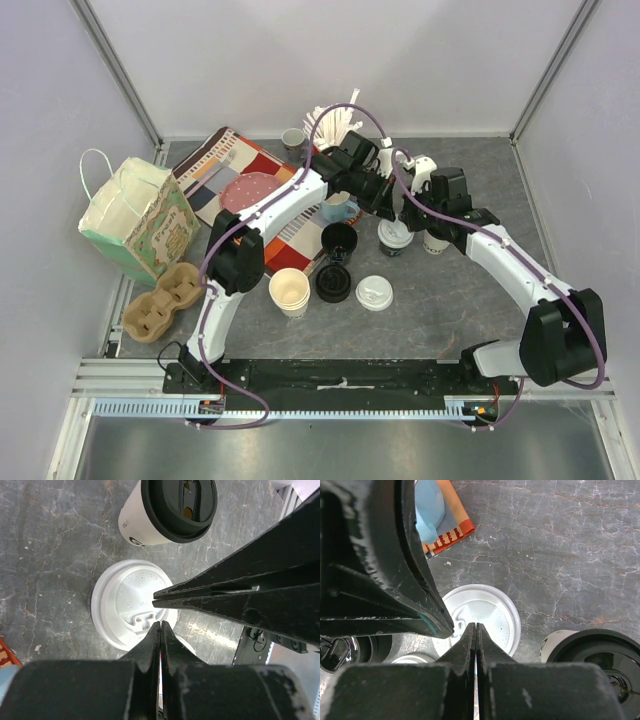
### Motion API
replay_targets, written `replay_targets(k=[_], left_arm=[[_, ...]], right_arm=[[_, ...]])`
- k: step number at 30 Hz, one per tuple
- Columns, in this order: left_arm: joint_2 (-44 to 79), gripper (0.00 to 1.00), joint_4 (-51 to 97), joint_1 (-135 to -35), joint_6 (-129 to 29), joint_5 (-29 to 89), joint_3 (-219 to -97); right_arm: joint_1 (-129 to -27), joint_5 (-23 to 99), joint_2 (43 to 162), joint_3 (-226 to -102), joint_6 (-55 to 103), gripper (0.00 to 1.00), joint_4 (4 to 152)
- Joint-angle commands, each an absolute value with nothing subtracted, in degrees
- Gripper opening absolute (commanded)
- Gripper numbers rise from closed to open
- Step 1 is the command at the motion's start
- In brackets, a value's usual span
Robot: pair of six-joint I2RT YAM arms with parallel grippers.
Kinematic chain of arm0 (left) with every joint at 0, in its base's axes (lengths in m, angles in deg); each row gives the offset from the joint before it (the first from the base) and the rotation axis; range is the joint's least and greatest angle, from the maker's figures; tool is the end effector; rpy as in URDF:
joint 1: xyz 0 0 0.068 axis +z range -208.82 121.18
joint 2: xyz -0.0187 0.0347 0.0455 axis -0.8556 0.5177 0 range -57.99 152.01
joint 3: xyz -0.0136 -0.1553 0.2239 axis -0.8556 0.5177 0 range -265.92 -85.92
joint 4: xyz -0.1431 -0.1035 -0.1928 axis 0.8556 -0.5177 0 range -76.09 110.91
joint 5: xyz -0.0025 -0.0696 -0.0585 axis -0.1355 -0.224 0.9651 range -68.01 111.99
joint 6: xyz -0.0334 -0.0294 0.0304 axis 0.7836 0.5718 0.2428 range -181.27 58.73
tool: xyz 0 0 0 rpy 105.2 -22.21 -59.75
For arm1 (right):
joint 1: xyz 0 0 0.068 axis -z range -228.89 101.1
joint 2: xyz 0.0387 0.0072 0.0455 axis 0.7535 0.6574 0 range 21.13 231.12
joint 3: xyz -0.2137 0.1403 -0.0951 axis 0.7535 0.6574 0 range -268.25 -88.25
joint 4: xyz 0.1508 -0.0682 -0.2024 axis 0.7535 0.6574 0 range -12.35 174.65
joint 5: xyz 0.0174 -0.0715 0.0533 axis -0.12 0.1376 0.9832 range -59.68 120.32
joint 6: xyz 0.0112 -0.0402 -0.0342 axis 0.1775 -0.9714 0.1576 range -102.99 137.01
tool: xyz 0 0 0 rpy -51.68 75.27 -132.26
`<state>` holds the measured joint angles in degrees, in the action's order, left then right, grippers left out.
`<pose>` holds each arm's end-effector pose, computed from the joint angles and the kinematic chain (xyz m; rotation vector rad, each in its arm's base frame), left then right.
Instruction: Pack the takeout coffee
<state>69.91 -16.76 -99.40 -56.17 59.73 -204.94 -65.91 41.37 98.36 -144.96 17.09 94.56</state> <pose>0.3687 -0.3442 0.2691 1.0638 2.2310 -1.1501 0.2836 0.0939 0.2750 -0.4344 2.1939 0.3774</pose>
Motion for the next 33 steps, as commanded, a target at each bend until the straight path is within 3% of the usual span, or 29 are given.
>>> replay_targets(k=[1, 12, 25, 33], left_arm=[[71.4, 0.02, -16.6, -98.9, -59.6, 56.5, -207.6], [73.9, 0.02, -15.6, -98.7, -59.9, 55.9, -202.6], [68.2, 0.02, -17.2, -98.7, -58.5, 61.0, -206.9], [67.8, 0.02, -17.5, -98.8, -58.7, 61.9, -203.9]], right_arm=[[-65.6, 42.5, 100.7, -146.2, 19.7, 0.00, 89.7], [-64.4, 43.7, 101.7, -139.0, 21.1, 0.00, 85.7], [-64.2, 48.0, 97.9, -144.3, 19.8, 0.00, 88.0], [-64.2, 49.1, 95.8, -141.4, 19.5, 0.00, 88.2]])
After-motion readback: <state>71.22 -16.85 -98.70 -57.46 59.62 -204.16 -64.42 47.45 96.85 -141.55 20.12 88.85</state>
